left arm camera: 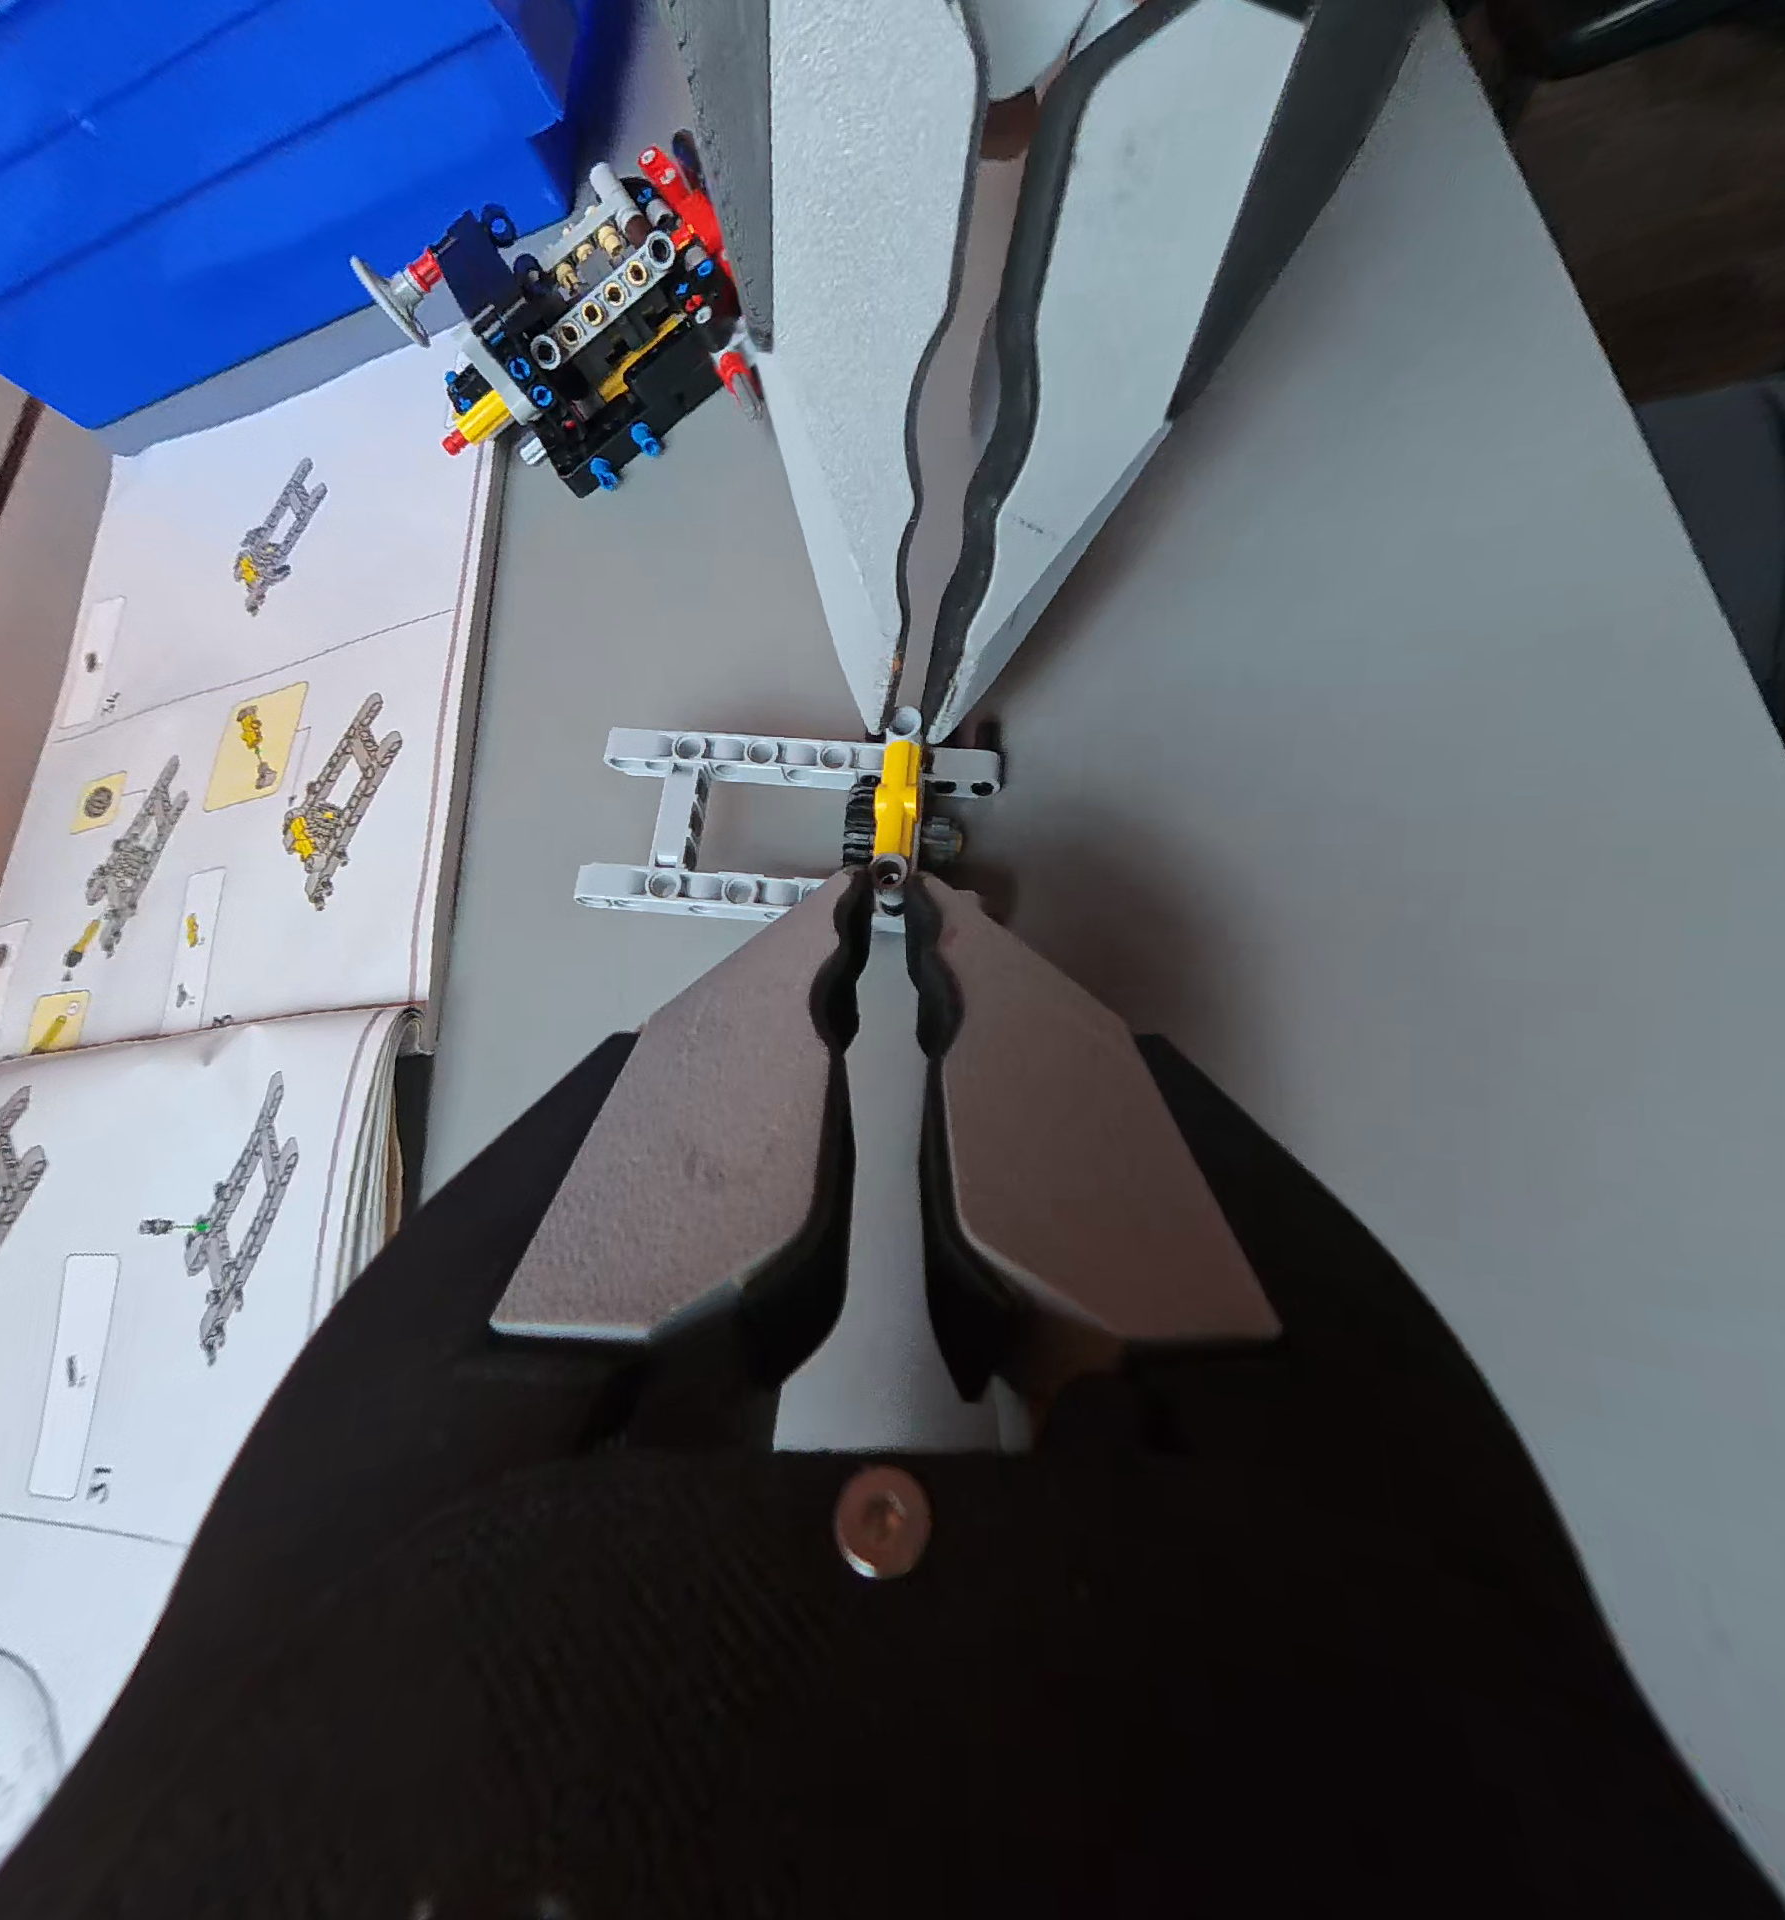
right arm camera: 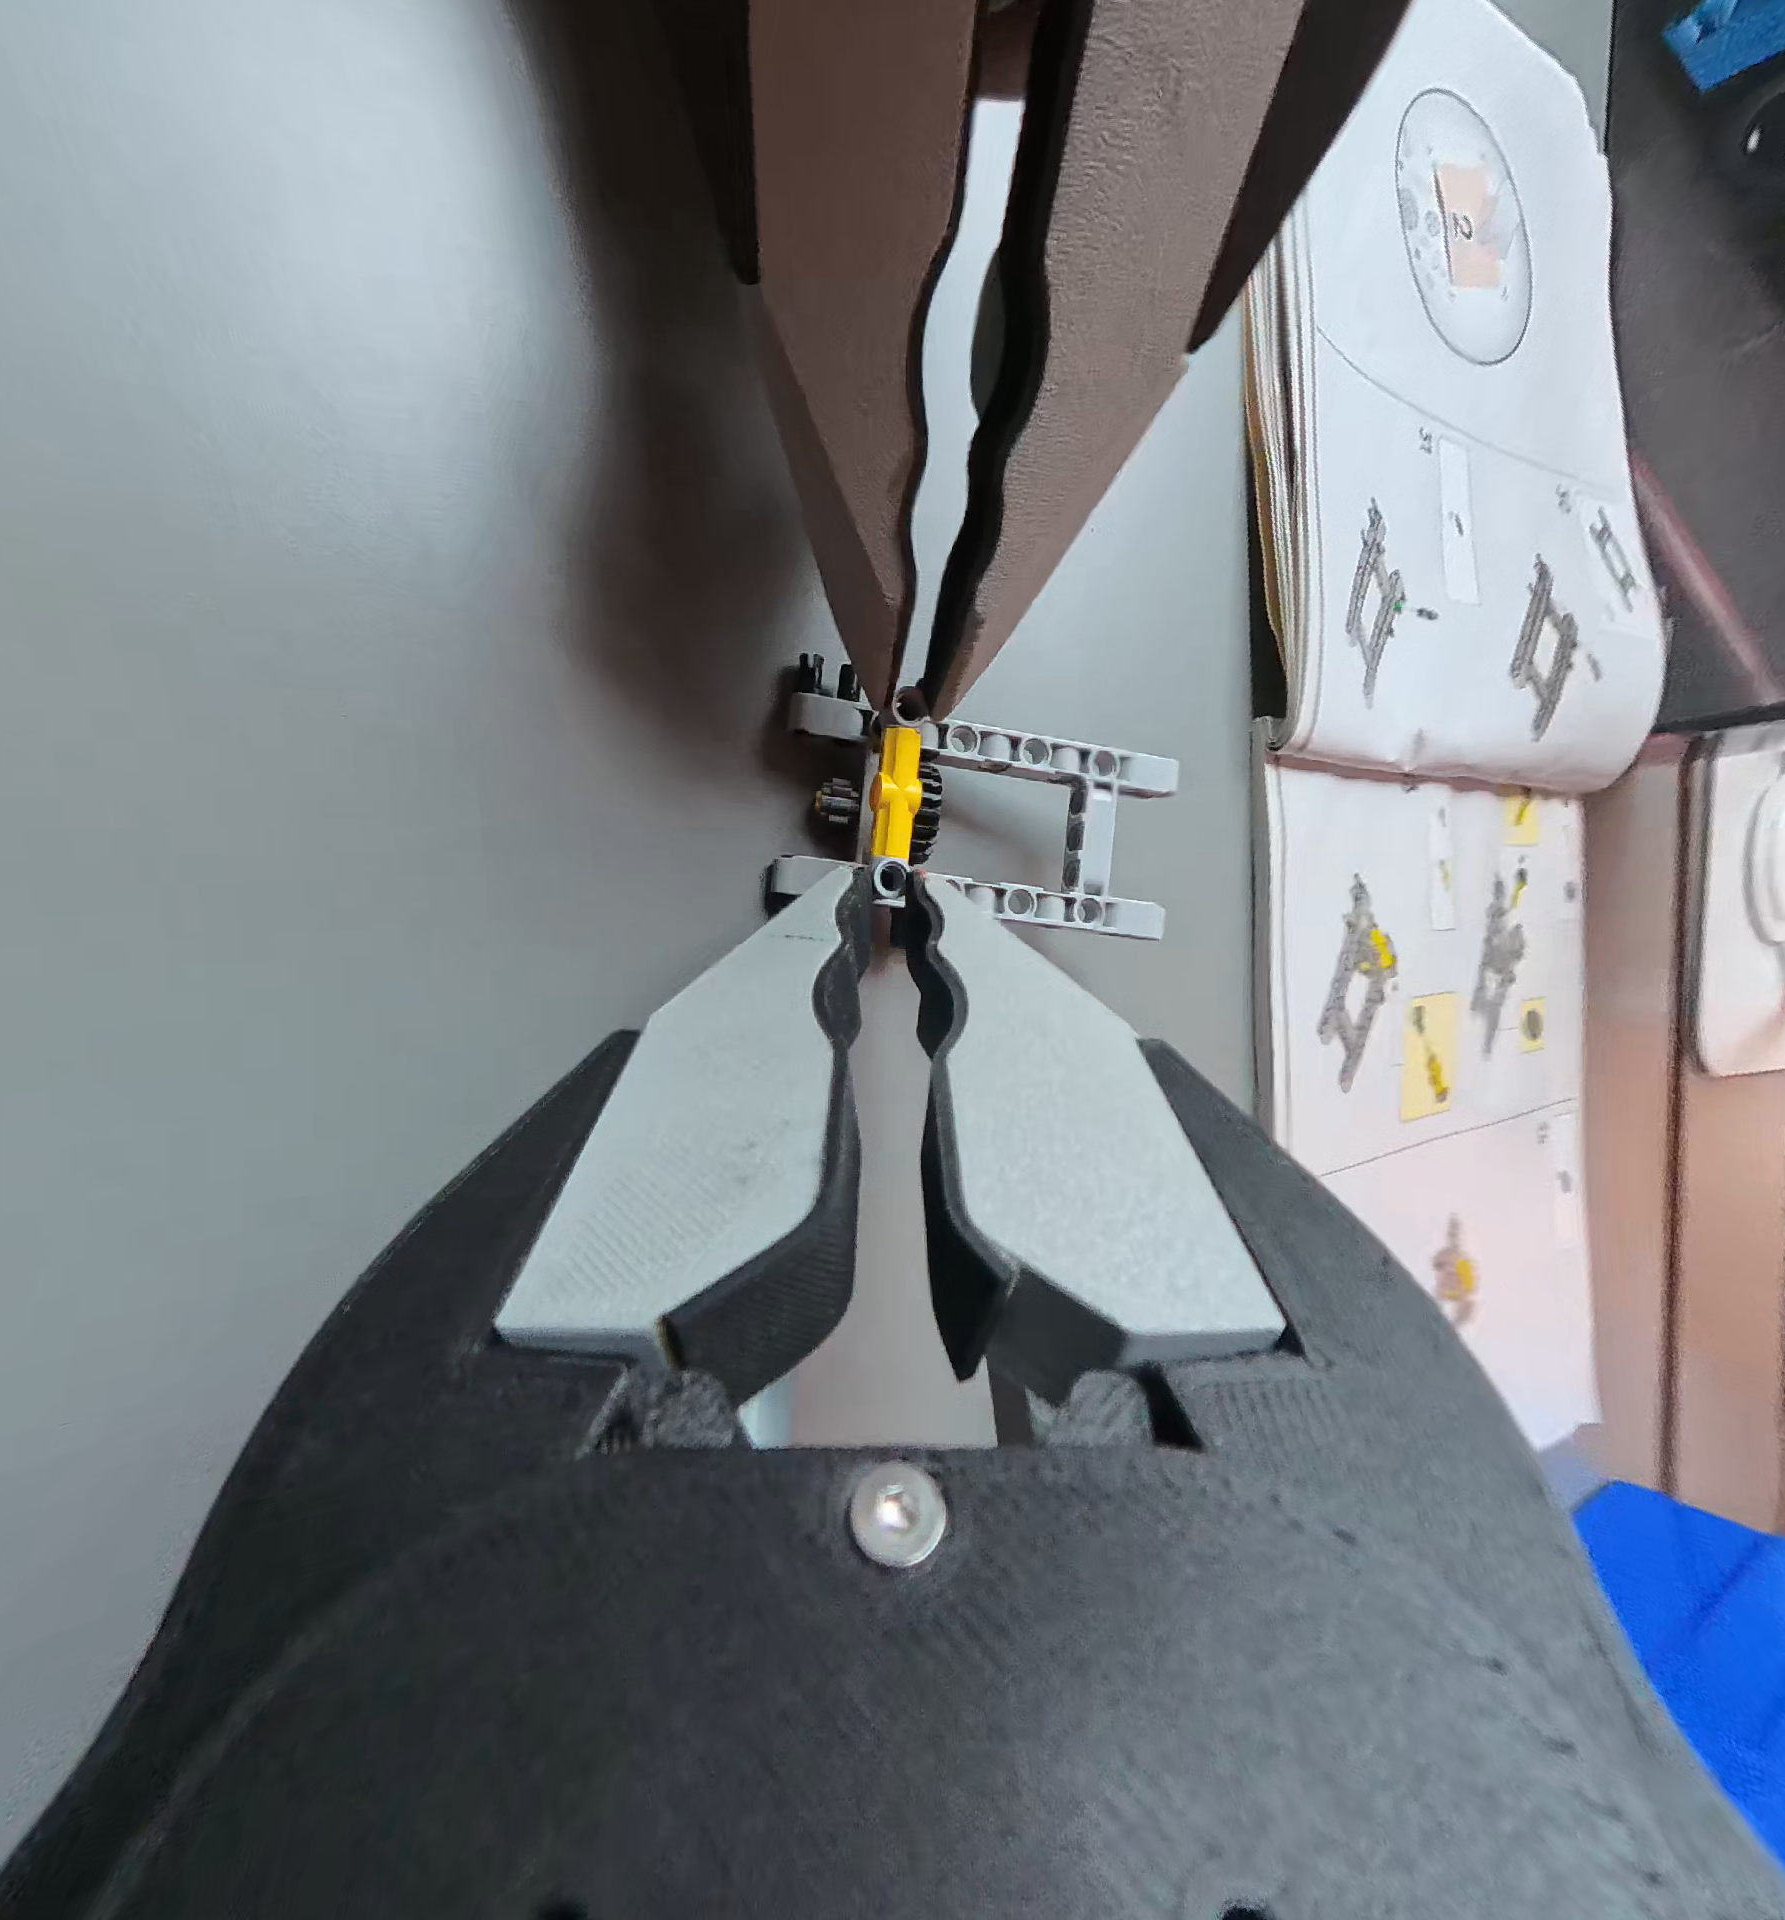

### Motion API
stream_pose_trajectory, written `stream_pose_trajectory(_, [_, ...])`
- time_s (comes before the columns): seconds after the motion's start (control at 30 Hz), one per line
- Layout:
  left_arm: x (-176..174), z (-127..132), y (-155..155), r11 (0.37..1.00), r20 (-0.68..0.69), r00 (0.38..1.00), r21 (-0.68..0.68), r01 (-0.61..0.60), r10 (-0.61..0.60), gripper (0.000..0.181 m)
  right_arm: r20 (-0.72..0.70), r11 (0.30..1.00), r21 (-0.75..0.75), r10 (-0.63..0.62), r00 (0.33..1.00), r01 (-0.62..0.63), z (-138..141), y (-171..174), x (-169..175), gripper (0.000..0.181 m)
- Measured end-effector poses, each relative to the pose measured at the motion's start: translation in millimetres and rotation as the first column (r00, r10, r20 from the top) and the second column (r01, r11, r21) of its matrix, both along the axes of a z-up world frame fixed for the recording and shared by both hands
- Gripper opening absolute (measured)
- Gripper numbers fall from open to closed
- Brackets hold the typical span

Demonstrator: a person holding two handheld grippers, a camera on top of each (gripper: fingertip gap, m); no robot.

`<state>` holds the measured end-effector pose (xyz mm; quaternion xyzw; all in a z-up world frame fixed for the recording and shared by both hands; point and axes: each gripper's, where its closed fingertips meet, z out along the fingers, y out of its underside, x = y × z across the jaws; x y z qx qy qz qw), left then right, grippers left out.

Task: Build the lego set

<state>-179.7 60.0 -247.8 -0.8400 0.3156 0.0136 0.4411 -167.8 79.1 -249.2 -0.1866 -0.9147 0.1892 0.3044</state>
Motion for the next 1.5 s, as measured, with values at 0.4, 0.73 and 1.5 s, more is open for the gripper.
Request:
stream_pose_trajectory(0.4, [-4.6, -1.5, 0.2, 0.999, -0.095, 0.995, 0.052, -0.016, 0.021, 0.003, -0.096, 0.975, 0.214, 0.078, 0.992, -0.056, -0.7, 1.8, -4.7, 0.003])
stream_pose_trajectory(0.73, [-7.4, -0.6, 1.2, 0.999, 0.034, 0.999, 0.013, -0.032, 0.031, 0.003, 0.063, 0.991, -0.13, 0.041, 0.997, -0.032, 0.0, 1.2, -6.9, 0.003])
stream_pose_trajectory(1.5, [-27.8, -17.6, 6.6, 0.988, 0.08, 0.991, -0.119, -0.099, 0.109, 0.0, 0.325, 0.999, -0.042, 0.027, 0.945, -0.014, -4.8, 15.1, -16.2, 0.005])
